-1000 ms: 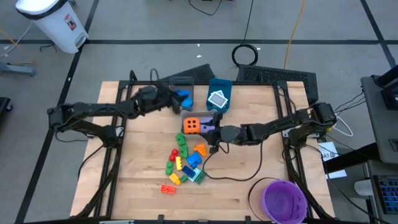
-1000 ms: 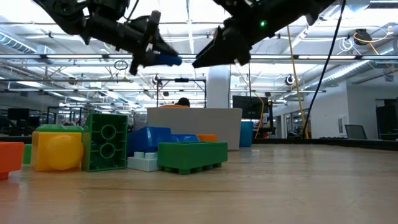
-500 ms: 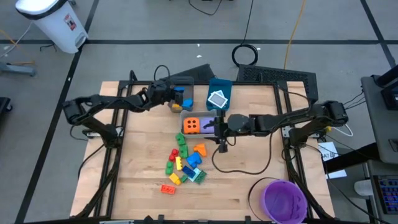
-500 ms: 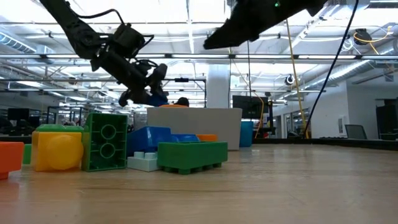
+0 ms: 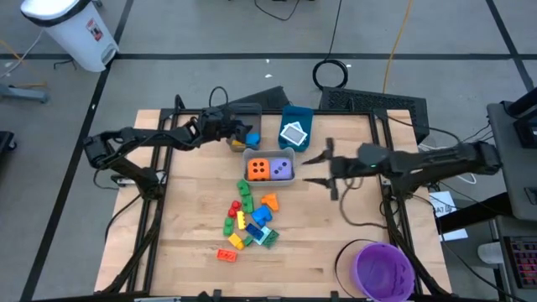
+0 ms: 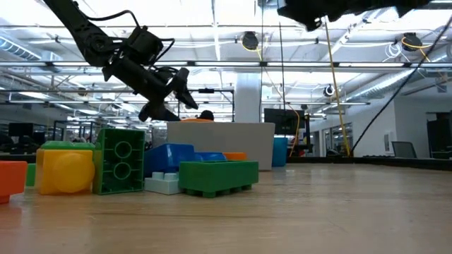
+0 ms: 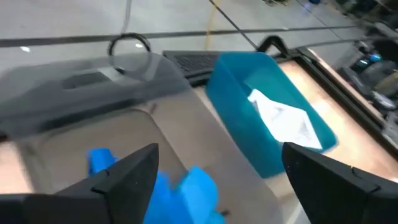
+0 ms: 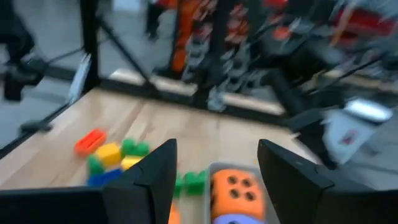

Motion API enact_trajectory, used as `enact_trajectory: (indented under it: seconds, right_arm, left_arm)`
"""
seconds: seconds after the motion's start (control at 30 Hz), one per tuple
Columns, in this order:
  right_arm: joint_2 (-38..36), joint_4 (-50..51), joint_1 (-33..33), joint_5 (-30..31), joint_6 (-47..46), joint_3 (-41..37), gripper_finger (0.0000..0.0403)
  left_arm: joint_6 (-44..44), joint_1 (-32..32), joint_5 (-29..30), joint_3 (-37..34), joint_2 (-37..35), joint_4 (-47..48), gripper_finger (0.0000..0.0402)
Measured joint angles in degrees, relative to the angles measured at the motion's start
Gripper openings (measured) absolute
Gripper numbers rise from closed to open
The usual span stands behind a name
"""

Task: Pick & Place Toys
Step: Put the top green game piece into the black bin

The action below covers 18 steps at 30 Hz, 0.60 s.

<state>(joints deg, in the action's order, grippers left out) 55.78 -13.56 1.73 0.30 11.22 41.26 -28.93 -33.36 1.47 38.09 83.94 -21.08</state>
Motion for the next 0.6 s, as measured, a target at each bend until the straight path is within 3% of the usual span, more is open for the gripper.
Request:
enact_trajectory:
  seconds: [0.1, 0.23, 0.43, 0.6]
  right_arm:
    - [-6.36, -4.68, -0.25, 6.34, 0.12, -4.36, 0.0196]
    - [-12.84, -14.12, -0.28, 11.37, 0.11, -11.05, 0.0196]
    - [-17.62, -31.94, -0.17, 11.57, -0.06, -21.73, 0.0196]
    - [-17.66, -44.98, -0.17, 11.65, 1.81, -25.17, 0.0196]
  left_arm:
    - [0.14, -0.03, 1.59, 0.02, 0.00, 0.02, 0.0354]
    - [-1.71, 0.00, -0.63, 0.02, -0.17, -0.65, 0.0358]
    - [-5.13, 0.17, -5.95, 0.02, -0.37, -0.85, 0.0358]
    - [-3.36, 1.32, -6.00, 0.02, -0.37, -0.60, 0.0359]
